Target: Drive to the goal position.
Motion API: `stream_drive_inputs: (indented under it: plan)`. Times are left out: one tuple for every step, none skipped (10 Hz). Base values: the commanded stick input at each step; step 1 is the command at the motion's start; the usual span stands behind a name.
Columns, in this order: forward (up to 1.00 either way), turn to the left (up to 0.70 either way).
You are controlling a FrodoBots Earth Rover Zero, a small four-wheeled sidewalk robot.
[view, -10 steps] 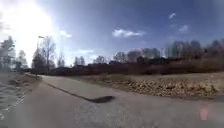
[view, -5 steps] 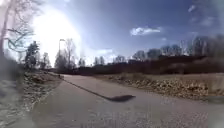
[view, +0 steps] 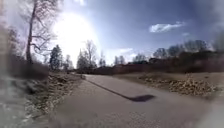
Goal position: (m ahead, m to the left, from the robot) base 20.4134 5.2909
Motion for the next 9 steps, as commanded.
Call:
stream_drive_inputs:
  plan:
    - [0.0, 0.0]
    - [0.0, 0.0]
    - [0.0, 0.0]
    - [0.22, 0.0]
    - [1.0, 0.0]
    - [1.0, 0.0]
    - [1.0, 0.0]
    - [1.0, 0.0]
    - [1.0, 0.0]
